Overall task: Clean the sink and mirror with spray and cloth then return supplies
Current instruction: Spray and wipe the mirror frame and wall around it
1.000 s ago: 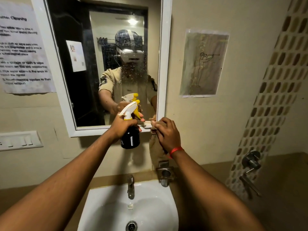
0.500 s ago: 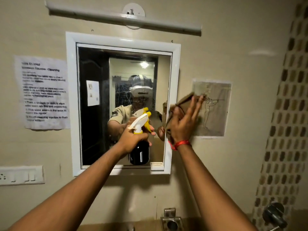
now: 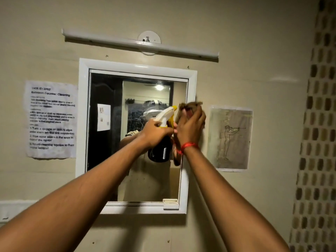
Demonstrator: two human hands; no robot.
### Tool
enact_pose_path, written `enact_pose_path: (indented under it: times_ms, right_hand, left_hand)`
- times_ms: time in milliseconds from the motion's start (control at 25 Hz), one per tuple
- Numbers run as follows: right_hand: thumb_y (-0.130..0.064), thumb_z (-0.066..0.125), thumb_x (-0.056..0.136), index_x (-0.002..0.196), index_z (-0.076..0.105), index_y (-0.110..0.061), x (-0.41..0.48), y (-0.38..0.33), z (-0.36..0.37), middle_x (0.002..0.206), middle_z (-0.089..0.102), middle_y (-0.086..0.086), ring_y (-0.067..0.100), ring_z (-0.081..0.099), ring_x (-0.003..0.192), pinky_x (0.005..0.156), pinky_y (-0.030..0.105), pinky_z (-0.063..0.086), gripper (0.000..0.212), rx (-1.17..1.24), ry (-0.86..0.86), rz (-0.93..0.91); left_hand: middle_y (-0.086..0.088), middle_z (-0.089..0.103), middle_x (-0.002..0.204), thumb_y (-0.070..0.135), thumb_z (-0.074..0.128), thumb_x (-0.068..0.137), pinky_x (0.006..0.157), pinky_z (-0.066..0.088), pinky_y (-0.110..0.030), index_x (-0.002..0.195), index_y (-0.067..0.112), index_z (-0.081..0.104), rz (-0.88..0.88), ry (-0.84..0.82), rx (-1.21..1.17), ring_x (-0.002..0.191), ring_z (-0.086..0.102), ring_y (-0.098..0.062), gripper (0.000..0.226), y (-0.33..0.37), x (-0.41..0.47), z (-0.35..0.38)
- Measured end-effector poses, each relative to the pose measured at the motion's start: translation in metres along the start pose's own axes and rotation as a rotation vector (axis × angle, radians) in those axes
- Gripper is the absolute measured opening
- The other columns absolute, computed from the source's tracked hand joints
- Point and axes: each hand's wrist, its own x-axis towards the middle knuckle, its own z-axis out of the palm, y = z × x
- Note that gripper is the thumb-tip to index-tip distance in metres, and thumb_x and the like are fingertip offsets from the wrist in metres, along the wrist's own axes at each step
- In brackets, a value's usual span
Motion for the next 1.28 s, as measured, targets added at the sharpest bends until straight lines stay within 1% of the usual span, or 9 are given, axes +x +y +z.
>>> enact_pose_path:
  times_ms: [160,320,440,640,760,880,1000,1120,1280]
  right_hand:
    - [-0.043,0.046,0.098,0.144,0.047,-0.005,0.086,-0.044,0.02,0.146,0.045,0.022,0.042,0.04,0.136,0.114,0.056,0.033,0.06,-0.152,0.083,-0.158]
    - [-0.046,0.041,0.098,0.149,0.045,-0.013,0.115,-0.074,0.03,0.16,0.035,0.016,0.041,0.025,0.15,0.122,0.055,0.019,0.061,-0.307,0.132,-0.224]
    - [-0.046,0.039,0.098,0.144,0.051,-0.019,0.097,-0.099,0.051,0.157,0.042,0.006,0.033,0.023,0.153,0.121,0.058,0.014,0.055,-0.392,0.084,-0.413]
    - [-0.043,0.041,0.097,0.137,0.056,-0.02,0.037,-0.183,0.125,0.146,0.053,0.007,0.031,0.034,0.147,0.124,0.059,0.015,0.048,-0.322,-0.188,-0.741]
    - [-0.039,0.043,0.097,0.139,0.054,-0.018,-0.015,-0.235,0.177,0.148,0.05,0.009,0.031,0.031,0.149,0.123,0.059,0.012,0.048,-0.209,-0.272,-0.798]
    - [-0.031,0.047,0.097,0.132,0.058,-0.012,-0.063,-0.269,0.226,0.142,0.054,0.014,0.033,0.038,0.143,0.121,0.054,0.013,0.042,-0.153,-0.323,-0.815]
    - [-0.018,0.048,0.094,0.108,0.066,-0.001,-0.102,-0.271,0.258,0.113,0.063,0.023,0.041,0.056,0.114,0.11,0.055,0.035,0.029,-0.174,-0.331,-0.786]
    - [-0.019,0.046,0.095,0.108,0.062,0.001,-0.151,-0.261,0.28,0.114,0.061,0.027,0.043,0.051,0.118,0.118,0.057,0.027,0.029,-0.089,-0.384,-0.587]
    - [-0.027,0.036,0.1,0.105,0.061,-0.001,-0.207,-0.295,0.306,0.112,0.062,0.025,0.041,0.051,0.118,0.119,0.055,0.025,0.036,0.151,-0.315,-0.428]
  left_hand:
    - [-0.02,0.074,0.101,0.007,0.07,0.077,0.081,0.061,-0.048,0.092,0.013,0.073,0.055,0.117,-0.018,0.094,0.072,-0.04,0.016,0.039,0.015,-0.027]
    - [-0.012,0.072,0.084,-0.009,0.058,0.087,0.057,0.059,-0.027,0.091,0.004,0.065,0.057,0.235,0.009,0.07,0.072,-0.023,0.015,0.06,-0.001,-0.082]
    - [0.005,0.074,0.061,-0.01,0.052,0.091,0.053,0.055,-0.018,0.09,0.002,0.062,0.04,0.355,0.147,0.056,0.072,-0.007,0.016,0.057,-0.029,-0.134]
    - [-0.012,0.074,0.097,-0.008,0.058,0.077,0.075,0.063,-0.045,0.1,0.035,0.071,0.031,0.481,0.3,0.086,0.073,-0.021,0.05,0.055,-0.083,-0.216]
    - [-0.017,0.074,0.111,-0.003,0.059,0.073,0.084,0.061,-0.052,0.113,0.013,0.07,-0.036,0.524,0.43,0.099,0.074,-0.026,0.044,0.062,-0.129,-0.276]
    - [-0.013,0.075,0.111,-0.003,0.063,0.078,0.077,0.062,-0.057,0.106,0.003,0.071,-0.134,0.636,0.502,0.104,0.074,-0.029,0.03,0.074,-0.181,-0.339]
    - [-0.017,0.078,0.102,0.015,0.074,0.069,0.08,0.062,-0.055,0.105,0.005,0.073,-0.224,0.724,0.608,0.089,0.077,-0.036,0.038,0.09,-0.227,-0.392]
    - [-0.006,0.074,0.082,0.003,0.072,0.076,0.074,0.063,-0.045,0.124,0.015,0.067,-0.247,0.735,0.586,0.073,0.076,-0.04,0.05,0.103,-0.264,-0.446]
    - [-0.009,0.075,0.084,0.013,0.081,0.077,0.076,0.063,-0.039,0.095,0.012,0.073,-0.229,0.812,0.734,0.07,0.075,-0.02,0.02,0.114,-0.288,-0.513]
